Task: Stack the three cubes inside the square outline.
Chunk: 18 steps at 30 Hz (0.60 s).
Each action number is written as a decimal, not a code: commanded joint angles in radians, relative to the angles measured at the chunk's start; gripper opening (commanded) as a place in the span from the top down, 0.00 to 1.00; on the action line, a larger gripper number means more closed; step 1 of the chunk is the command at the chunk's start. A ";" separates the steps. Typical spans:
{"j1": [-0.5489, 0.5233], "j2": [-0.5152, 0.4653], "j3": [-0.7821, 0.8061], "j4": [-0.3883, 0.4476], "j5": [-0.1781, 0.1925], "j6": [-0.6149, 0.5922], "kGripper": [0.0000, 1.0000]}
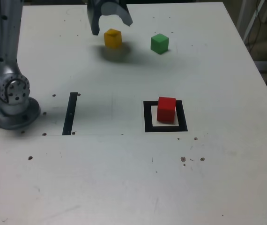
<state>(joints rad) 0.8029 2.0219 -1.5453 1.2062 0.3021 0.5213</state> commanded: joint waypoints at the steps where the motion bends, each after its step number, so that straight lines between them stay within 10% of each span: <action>1: 0.012 0.032 -0.039 0.007 -0.010 0.011 0.02; 18: 0.035 0.116 -0.070 0.042 -0.051 0.042 0.04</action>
<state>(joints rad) 0.8352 2.1298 -1.6187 1.2527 0.2556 0.5594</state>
